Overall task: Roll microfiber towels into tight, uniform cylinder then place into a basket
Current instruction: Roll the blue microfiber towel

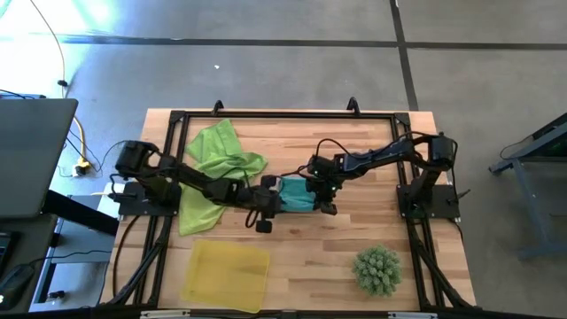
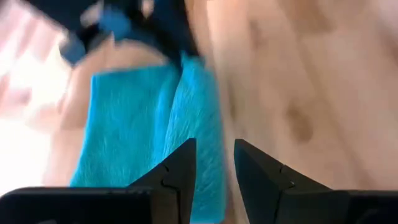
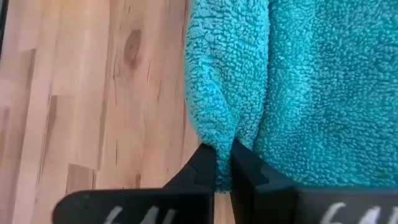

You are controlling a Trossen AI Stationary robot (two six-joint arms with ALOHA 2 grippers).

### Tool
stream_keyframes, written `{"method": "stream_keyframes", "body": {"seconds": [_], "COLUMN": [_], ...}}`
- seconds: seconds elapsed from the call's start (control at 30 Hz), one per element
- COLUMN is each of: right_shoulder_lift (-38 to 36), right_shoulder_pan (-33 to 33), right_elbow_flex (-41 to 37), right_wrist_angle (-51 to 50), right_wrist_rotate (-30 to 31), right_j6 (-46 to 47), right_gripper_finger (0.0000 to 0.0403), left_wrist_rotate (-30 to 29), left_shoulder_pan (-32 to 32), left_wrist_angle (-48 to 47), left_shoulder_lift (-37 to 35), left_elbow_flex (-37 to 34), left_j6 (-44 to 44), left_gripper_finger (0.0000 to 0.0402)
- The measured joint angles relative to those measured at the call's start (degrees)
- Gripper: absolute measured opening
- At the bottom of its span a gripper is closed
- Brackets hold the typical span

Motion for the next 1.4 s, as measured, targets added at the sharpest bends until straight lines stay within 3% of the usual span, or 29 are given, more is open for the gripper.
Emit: {"method": "stream_keyframes", "body": {"seconds": [0.33,0.77,0.97,1.2,1.4], "right_shoulder_lift": [0.0,-0.1,-0.2,-0.2,-0.2], "right_shoulder_pan": [0.0,0.0,0.0,0.2,0.3], "right_elbow_flex": [0.0,0.1,0.1,0.2,0.2], "right_wrist_angle": [0.3,0.6,0.7,0.9,0.9], "right_wrist_rotate": [0.1,0.3,0.3,0.5,0.5], "right_j6": [0.4,0.9,0.9,2.4,3.3], "right_gripper_finger": [0.0003,0.0003,0.0003,0.0003,0.0003], "left_wrist_rotate": [-6.2,-4.7,0.2,-9.4,-9.9], "left_shoulder_pan": [0.3,-0.2,-1.3,-2.3,-0.6], "left_wrist_angle": [0.4,3.2,2.8,2.6,1.8], "left_shoulder_lift": [6.1,6.0,6.0,6.5,7.9], "left_elbow_flex": [0.2,0.2,0.2,0.3,0.4], "left_j6": [1.4,-4.3,-2.1,5.6,3.5], "left_gripper_finger": [0.0100,0.0098,0.0133,0.0173,0.0178]}}
